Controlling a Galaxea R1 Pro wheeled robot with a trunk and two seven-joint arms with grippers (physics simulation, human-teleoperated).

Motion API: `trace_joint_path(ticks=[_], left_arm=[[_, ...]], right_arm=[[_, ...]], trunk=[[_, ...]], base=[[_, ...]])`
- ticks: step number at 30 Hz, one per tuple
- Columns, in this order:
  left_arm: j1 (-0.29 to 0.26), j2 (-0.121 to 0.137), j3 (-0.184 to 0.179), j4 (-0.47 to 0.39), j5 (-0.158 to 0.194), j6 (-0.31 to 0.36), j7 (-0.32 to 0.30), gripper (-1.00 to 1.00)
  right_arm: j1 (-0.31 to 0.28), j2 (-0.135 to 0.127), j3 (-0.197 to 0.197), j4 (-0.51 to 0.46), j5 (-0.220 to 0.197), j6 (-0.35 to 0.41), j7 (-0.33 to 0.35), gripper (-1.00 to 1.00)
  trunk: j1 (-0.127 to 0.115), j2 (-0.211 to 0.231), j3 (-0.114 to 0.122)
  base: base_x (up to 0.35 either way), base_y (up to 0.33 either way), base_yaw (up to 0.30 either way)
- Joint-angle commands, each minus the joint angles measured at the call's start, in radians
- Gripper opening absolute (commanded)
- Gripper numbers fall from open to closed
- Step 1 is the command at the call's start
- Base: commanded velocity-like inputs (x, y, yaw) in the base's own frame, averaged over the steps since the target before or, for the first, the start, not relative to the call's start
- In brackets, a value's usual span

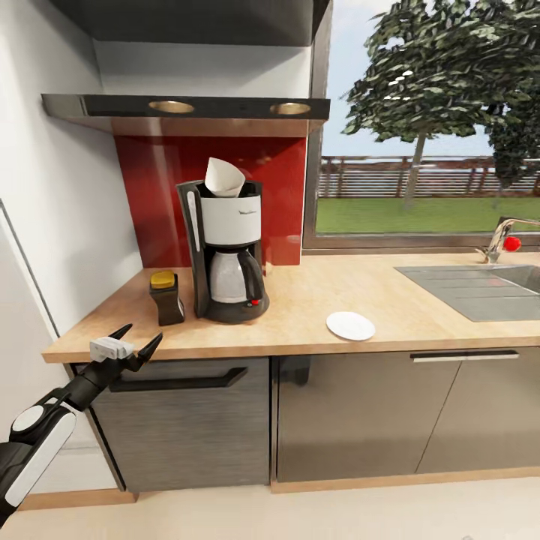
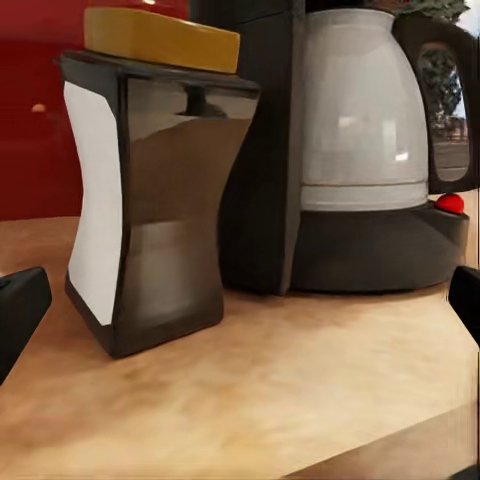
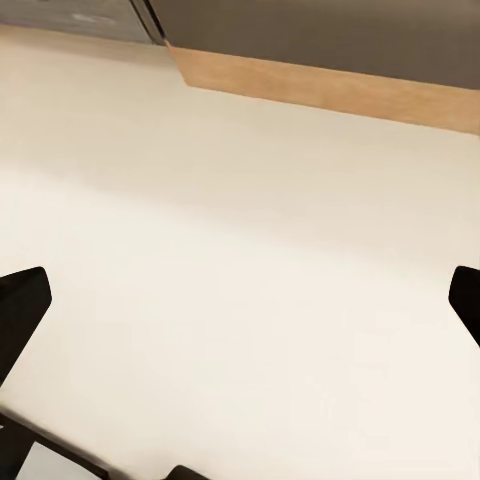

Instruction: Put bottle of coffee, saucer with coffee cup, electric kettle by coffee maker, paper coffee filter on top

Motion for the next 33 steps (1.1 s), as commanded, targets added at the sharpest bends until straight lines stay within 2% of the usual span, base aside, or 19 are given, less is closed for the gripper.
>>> trace_joint_path(ticks=[1, 3, 5, 7, 8, 9, 13, 16, 17, 18, 20, 22, 24, 25, 26, 27, 29, 31, 33], left_arm=[[-0.001, 0.001, -0.002, -0.003, 0.009, -0.002, -0.007, 1.00], [-0.001, 0.001, -0.002, -0.011, 0.009, -0.001, -0.024, 1.00], [-0.001, 0.001, -0.003, -0.015, 0.011, 0.001, -0.079, 1.00], [-0.001, 0.001, -0.004, -0.012, 0.012, 0.003, -0.176, 1.00], [-0.001, 0.001, -0.005, -0.006, 0.013, 0.007, -0.256, 1.00], [-0.001, 0.000, -0.006, -0.003, 0.013, 0.010, -0.295, 1.00], [0.000, -0.040, -0.010, 0.028, 0.014, 0.090, -0.598, 1.00], [0.009, -0.056, -0.011, 0.051, 0.015, 0.124, -0.704, 1.00], [0.018, -0.065, -0.011, 0.081, 0.015, 0.138, -0.766, 1.00], [0.027, -0.090, -0.012, 0.176, 0.015, 0.150, -0.872, 1.00], [0.030, -0.104, -0.011, 0.239, 0.015, 0.151, -0.921, 1.00], [0.033, -0.125, -0.012, 0.384, 0.014, 0.141, -1.009, 1.00], [0.033, -0.134, -0.011, 0.497, 0.013, 0.114, -1.059, 1.00], [0.034, -0.141, -0.011, 0.682, 0.012, 0.057, -1.122, 1.00], [0.034, -0.142, -0.011, 0.733, 0.012, 0.041, -1.140, 1.00], [0.034, -0.145, -0.011, 0.833, 0.010, 0.014, -1.171, 1.00], [0.034, -0.157, -0.010, 1.070, 0.008, -0.027, -1.173, 1.00], [0.034, -0.164, -0.010, 1.162, 0.007, -0.044, -1.173, 1.00], [0.034, -0.169, -0.009, 1.228, 0.007, -0.055, -1.173, 1.00]], right_arm=[[-0.002, -0.001, 0.007, 0.001, -0.011, -0.006, 0.001, 1.00], [-0.002, -0.002, 0.006, 0.001, -0.011, -0.006, 0.001, 1.00], [-0.002, -0.003, 0.005, 0.002, -0.011, -0.006, 0.002, 1.00], [-0.002, -0.004, 0.004, 0.002, -0.010, -0.006, 0.002, 1.00], [-0.002, -0.006, 0.003, 0.002, -0.010, -0.006, 0.003, 1.00], [-0.002, -0.006, 0.003, 0.002, -0.010, -0.006, 0.003, 1.00], [-0.002, -0.011, 0.000, 0.032, -0.010, -0.013, 0.047, 1.00], [-0.002, -0.011, -0.002, 0.071, -0.011, -0.045, 0.093, 1.00], [-0.002, -0.012, -0.003, 0.099, -0.012, -0.076, 0.134, 1.00], [-0.002, -0.013, -0.006, 0.157, -0.013, -0.118, 0.218, 1.00], [-0.002, -0.013, -0.007, 0.181, -0.014, -0.129, 0.245, 1.00], [-0.002, -0.013, -0.008, 0.209, -0.015, -0.141, 0.274, 1.00], [-0.002, -0.013, -0.009, 0.220, -0.015, -0.146, 0.284, 1.00], [-0.002, -0.013, -0.009, 0.232, -0.015, -0.149, 0.290, 1.00], [-0.002, -0.013, -0.010, 0.235, -0.015, -0.150, 0.291, 1.00], [-0.002, -0.013, -0.015, 0.241, -0.015, -0.150, 0.292, 1.00], [-0.002, -0.013, -0.032, 0.269, -0.016, -0.151, 0.292, 1.00], [-0.002, -0.013, -0.052, 0.289, -0.017, -0.151, 0.293, 1.00], [-0.002, -0.013, -0.099, 0.312, -0.018, -0.151, 0.295, 1.00]], trunk=[[0.000, -0.001, -0.001], [0.000, -0.001, -0.001], [0.000, -0.001, -0.001], [0.000, -0.001, -0.001], [0.000, -0.001, -0.001], [0.000, -0.001, -0.001], [0.000, -0.001, -0.001], [0.000, -0.001, -0.001], [0.000, -0.001, -0.001], [0.000, -0.001, -0.001], [0.000, -0.001, -0.001], [0.000, -0.001, -0.001], [0.000, -0.001, -0.001], [0.000, -0.001, -0.001], [0.000, -0.001, -0.001], [0.000, -0.001, -0.001], [0.000, -0.001, -0.001], [0.000, -0.001, -0.001], [0.000, -0.001, -0.001]], base=[[-0.012, 0.000, 0.000], [-0.007, 0.000, 0.000], [-0.003, 0.000, 0.000], [-0.002, 0.000, 0.000], [0.000, 0.000, 0.000], [0.000, 0.000, 0.000], [0.000, 0.000, 0.000], [0.000, 0.000, 0.000], [0.000, 0.000, 0.000], [0.000, 0.000, 0.000], [0.000, 0.000, 0.000], [0.000, 0.000, 0.000], [0.000, 0.000, 0.000], [0.000, 0.000, 0.000], [0.000, 0.000, 0.000], [0.000, 0.000, 0.000], [0.000, 0.000, 0.000], [0.000, 0.000, 0.000], [0.000, 0.000, 0.000]])
